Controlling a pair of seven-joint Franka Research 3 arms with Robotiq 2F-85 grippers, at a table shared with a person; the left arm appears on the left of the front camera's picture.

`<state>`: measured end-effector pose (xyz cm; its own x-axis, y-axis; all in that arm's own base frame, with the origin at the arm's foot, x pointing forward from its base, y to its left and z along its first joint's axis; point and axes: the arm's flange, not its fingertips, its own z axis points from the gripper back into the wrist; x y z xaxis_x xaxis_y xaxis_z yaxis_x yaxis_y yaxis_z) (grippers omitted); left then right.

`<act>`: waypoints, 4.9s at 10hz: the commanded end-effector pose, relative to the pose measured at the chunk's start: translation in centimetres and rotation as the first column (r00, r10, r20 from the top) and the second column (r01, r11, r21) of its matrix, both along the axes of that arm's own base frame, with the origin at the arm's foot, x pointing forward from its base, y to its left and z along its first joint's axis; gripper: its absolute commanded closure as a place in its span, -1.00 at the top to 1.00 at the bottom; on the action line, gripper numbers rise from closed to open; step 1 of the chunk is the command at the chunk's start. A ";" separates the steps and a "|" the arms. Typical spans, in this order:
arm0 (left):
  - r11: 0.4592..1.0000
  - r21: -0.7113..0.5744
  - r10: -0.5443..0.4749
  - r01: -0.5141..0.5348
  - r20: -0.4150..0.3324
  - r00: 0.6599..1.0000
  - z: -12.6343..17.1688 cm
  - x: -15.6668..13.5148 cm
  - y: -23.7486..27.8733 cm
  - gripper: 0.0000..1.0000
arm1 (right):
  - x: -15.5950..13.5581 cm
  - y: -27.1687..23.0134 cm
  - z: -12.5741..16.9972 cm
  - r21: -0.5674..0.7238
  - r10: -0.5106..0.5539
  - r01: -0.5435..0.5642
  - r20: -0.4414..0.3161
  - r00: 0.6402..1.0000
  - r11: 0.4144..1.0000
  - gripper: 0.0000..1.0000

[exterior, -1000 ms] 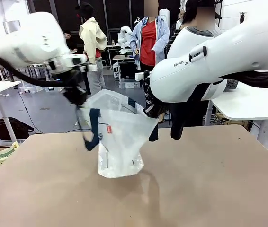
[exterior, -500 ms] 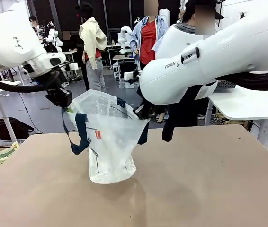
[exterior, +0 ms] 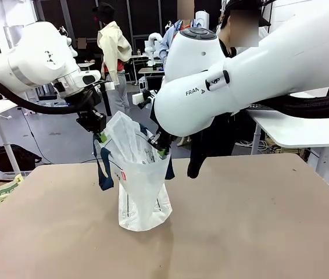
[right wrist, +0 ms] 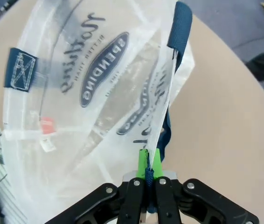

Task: Transfer purchased items from the store into the shopping bag.
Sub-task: Open the Reusable shopping bag in the center of the table, then move the Reusable shopping bag to the right side of the table.

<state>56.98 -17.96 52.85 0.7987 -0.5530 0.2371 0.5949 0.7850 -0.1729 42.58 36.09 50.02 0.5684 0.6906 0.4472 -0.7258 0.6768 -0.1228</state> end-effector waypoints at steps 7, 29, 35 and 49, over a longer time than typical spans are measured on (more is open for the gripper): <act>1.000 0.000 -0.005 0.005 -0.017 1.000 0.1 0.4 0.0 -1.00 | 0.2 -0.1 -0.3 -0.018 -0.026 0.026 -0.017 1.000 1.000 -1.00; 1.000 0.016 -0.016 0.018 -0.080 0.997 -2.0 1.1 -0.1 -1.00 | 0.4 0.7 -1.9 -0.048 -0.043 0.040 -0.063 0.997 0.998 -1.00; 1.000 0.016 -0.016 0.018 -0.080 0.997 -2.0 1.1 -0.1 -1.00 | 0.4 0.7 -1.9 -0.048 -0.043 0.040 -0.063 0.997 0.998 -1.00; 1.000 0.016 -0.016 0.018 -0.080 0.997 -2.0 1.1 -0.1 -1.00 | 0.4 0.7 -1.9 -0.048 -0.043 0.040 -0.063 0.997 0.998 -1.00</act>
<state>58.24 -18.24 50.71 0.8023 -0.5758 0.1574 0.5969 0.7749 -0.2079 43.04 36.85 48.04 0.6237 0.6849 0.3766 -0.7051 0.7010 -0.1072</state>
